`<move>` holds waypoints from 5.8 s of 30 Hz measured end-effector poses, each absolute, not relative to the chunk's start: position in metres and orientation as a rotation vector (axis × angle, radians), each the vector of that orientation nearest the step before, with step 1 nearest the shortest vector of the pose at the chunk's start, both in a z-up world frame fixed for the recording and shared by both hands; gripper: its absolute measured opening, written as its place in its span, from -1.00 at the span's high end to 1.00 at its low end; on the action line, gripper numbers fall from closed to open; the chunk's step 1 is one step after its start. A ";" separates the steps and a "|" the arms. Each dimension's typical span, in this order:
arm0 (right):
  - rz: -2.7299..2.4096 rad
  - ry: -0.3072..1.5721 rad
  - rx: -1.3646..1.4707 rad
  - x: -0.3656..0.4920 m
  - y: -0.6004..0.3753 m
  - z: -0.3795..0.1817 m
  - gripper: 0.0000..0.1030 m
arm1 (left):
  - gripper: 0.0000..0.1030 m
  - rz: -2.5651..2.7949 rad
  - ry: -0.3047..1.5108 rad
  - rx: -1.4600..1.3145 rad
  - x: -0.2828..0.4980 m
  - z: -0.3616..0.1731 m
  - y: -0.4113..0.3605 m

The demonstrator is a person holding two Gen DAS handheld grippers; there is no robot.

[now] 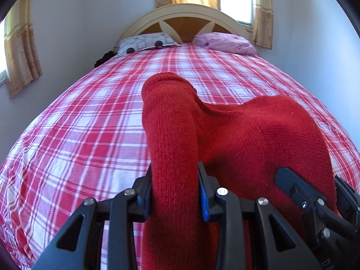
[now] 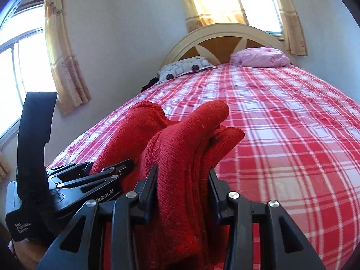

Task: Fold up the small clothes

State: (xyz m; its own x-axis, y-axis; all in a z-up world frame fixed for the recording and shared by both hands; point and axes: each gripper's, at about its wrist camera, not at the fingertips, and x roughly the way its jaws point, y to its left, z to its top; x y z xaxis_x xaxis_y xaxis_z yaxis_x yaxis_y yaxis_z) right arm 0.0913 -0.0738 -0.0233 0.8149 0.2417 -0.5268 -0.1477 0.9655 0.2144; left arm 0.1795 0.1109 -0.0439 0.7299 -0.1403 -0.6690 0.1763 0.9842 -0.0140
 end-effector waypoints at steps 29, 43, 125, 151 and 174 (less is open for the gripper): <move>0.401 0.582 0.145 0.192 0.045 -0.015 0.53 | 0.34 0.096 0.690 -0.009 0.256 -0.036 0.234; 0.394 0.741 0.274 0.246 0.038 -0.073 0.72 | -0.04 0.151 0.795 -0.054 0.296 -0.096 0.265; 0.218 0.295 0.177 -0.021 0.004 0.075 -0.57 | -1.00 0.192 0.473 0.061 0.047 0.027 0.229; 0.211 0.309 0.169 -0.021 0.004 0.071 -0.57 | -1.00 0.206 0.493 0.058 0.048 0.020 0.225; 0.195 0.324 0.175 -0.020 0.002 0.067 -0.57 | -1.00 0.181 0.526 0.051 0.051 0.013 0.219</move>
State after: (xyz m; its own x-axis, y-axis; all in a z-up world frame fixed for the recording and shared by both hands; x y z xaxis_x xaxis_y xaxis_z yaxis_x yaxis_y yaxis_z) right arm -0.0197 0.0017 0.0671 0.9296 0.2177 -0.2975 -0.1618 0.9661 0.2013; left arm 0.0513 0.2195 0.0135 0.8492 0.1854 -0.4945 -0.1590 0.9827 0.0954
